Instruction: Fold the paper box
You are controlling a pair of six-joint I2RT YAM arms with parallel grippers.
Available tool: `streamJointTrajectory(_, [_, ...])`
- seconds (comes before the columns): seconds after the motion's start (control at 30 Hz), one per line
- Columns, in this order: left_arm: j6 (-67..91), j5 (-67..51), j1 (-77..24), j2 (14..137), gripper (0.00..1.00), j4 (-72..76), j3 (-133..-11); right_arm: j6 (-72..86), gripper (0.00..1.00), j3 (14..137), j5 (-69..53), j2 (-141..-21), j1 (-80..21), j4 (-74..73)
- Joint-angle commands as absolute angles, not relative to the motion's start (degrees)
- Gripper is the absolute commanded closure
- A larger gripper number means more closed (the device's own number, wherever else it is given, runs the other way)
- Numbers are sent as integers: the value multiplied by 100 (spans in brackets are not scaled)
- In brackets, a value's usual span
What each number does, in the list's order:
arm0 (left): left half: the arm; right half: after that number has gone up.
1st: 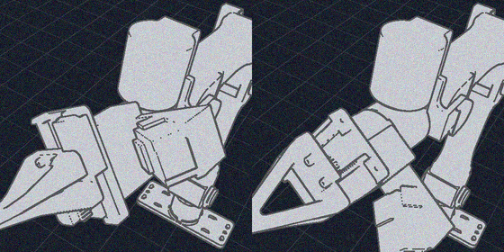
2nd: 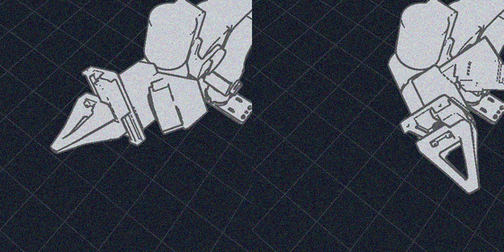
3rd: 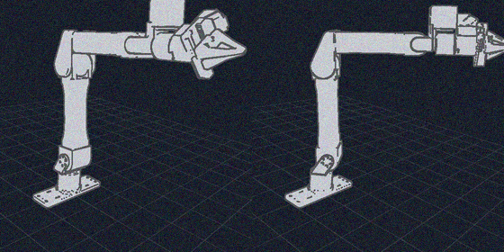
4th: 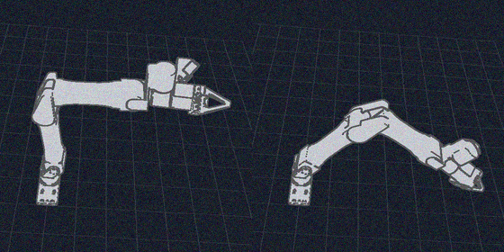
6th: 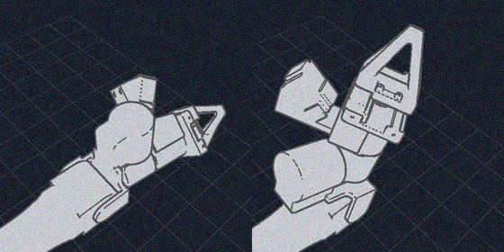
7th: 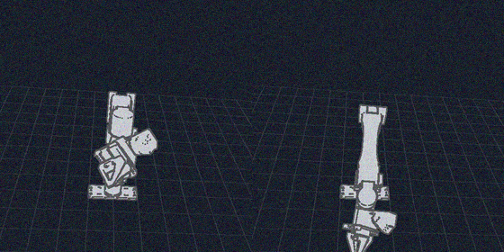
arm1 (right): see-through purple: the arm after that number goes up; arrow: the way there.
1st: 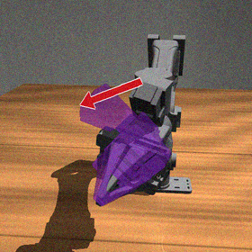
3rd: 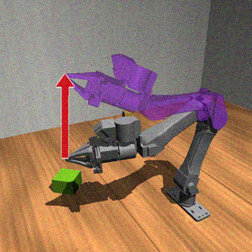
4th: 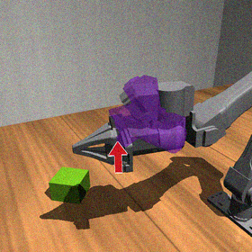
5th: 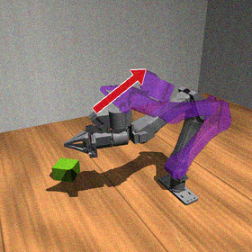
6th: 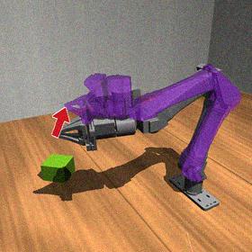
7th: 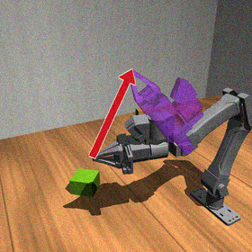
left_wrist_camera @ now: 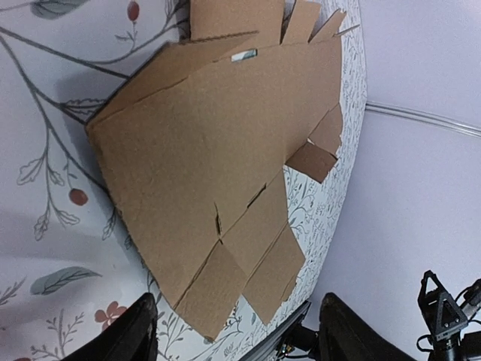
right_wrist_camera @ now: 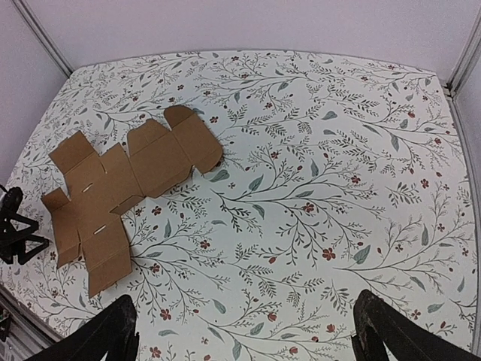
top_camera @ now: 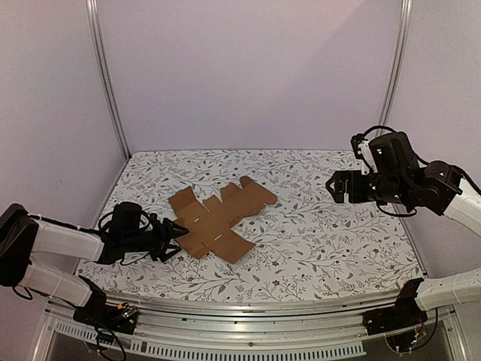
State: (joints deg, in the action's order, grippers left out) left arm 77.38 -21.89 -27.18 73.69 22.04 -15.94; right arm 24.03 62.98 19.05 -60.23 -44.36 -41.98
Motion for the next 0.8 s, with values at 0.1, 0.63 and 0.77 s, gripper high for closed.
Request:
streamJointTrajectory(0.1, [7645, -2326, -2575, 7837, 31, 2721, -1477, 2466, 1, 6244, 2038, -5932, -4466, -4188])
streamJointTrajectory(0.63, [7626, -2464, -2584, 8790, 38, 3470, -1467, 2574, 1, 6159, 2029, -5908, -4468, -4170])
streamJointTrajectory(0.77, [7751, -2520, -2609, 9155, 42, 3871, -1468, 2607, 1, 6107, 2028, -5850, -4465, -4176])
